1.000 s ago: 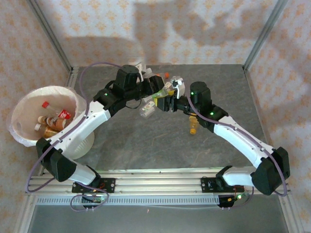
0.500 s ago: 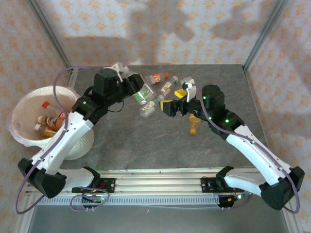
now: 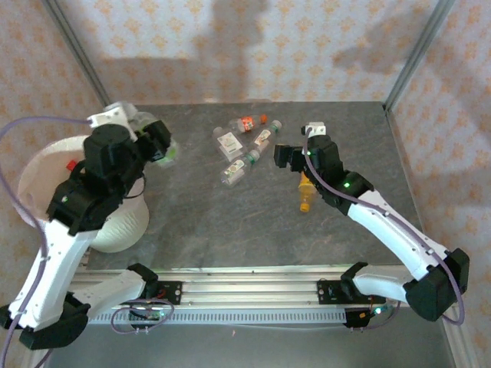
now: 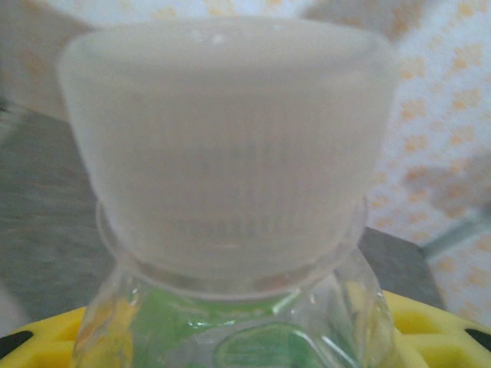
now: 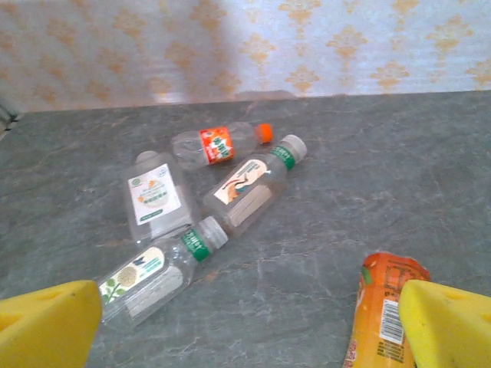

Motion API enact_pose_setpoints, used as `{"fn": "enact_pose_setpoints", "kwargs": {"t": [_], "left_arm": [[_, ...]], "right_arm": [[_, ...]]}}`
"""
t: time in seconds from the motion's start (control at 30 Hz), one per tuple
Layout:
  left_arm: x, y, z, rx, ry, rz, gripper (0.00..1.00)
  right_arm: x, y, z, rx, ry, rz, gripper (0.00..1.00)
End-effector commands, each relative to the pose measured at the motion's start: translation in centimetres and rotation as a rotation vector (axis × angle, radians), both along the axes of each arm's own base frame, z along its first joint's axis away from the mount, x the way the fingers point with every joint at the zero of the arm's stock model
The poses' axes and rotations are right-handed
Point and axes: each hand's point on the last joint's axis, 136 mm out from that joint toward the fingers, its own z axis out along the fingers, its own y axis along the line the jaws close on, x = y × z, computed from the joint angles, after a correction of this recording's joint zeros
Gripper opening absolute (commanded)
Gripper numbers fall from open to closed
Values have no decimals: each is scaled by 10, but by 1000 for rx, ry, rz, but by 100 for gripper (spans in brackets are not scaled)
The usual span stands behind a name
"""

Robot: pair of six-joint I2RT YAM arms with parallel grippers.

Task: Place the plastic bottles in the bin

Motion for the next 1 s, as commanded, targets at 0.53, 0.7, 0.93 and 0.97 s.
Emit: {"fn": "enact_pose_setpoints", "kwargs": {"t": [0.53,0.7,0.93,0.97], "left_arm": [[-101,169,-9,514,301,748,57],[-99,180,-51,402,414,744,57],[-97,195,-95,370,641,749,80],[-97,196,-95,361,647,755,88]], "right_arm": [[19,-5,20,49,-6,-120,99],[24,5,29,63,1,-87,99],[25,14,29,106,18,-66,99],[26,14,28,109,21,-67,99]]}}
